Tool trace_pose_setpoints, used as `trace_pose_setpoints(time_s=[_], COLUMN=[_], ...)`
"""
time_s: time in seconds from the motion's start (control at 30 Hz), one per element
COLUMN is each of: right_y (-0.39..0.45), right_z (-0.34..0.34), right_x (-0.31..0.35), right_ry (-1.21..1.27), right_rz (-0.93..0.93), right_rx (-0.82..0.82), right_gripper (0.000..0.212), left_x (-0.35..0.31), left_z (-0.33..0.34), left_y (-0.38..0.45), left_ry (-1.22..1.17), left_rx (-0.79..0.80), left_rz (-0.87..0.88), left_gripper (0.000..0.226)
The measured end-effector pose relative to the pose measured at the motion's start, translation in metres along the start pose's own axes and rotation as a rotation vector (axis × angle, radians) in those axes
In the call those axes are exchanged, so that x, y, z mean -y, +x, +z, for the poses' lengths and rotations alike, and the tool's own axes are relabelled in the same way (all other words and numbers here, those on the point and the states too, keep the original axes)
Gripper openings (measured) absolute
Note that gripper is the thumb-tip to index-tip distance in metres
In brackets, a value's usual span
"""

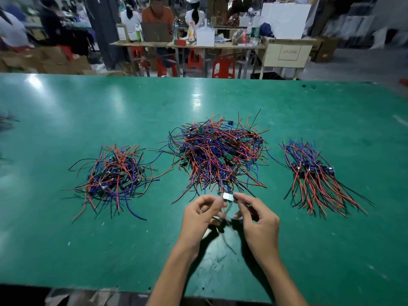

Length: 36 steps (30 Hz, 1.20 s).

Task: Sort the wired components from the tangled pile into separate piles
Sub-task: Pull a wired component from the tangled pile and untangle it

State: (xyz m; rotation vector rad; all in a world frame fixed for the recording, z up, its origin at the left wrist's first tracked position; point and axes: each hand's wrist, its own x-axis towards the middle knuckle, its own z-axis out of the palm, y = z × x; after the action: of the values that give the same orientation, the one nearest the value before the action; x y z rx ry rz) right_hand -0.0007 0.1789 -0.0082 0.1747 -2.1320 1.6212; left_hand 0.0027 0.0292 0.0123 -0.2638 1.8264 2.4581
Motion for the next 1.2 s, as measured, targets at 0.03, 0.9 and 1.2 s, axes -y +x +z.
trace_pose_setpoints(time_s=[0.03, 0.9, 1.2], right_y=[0.0, -0.011, -0.018], right_z=[-0.001, 0.001, -0.002], right_x=[0.0, 0.015, 0.022], right_ry=[0.04, -0.457, -0.702], right_rz=[0.037, -0.273, -0.075], right_rx=[0.004, -0.289, -0.138], right_gripper=[0.041, 0.052, 0.041], left_x=[-0.001, 0.009, 0.007], left_z=[-0.001, -0.009, -0.008], left_y=[0.001, -0.007, -0.008], left_ry=[-0.017, -0.244, -0.35], left_rx=[0.005, -0.085, -0.129], left_rz=[-0.006, 0.12, 0.126], left_gripper=[0.026, 0.036, 0.029])
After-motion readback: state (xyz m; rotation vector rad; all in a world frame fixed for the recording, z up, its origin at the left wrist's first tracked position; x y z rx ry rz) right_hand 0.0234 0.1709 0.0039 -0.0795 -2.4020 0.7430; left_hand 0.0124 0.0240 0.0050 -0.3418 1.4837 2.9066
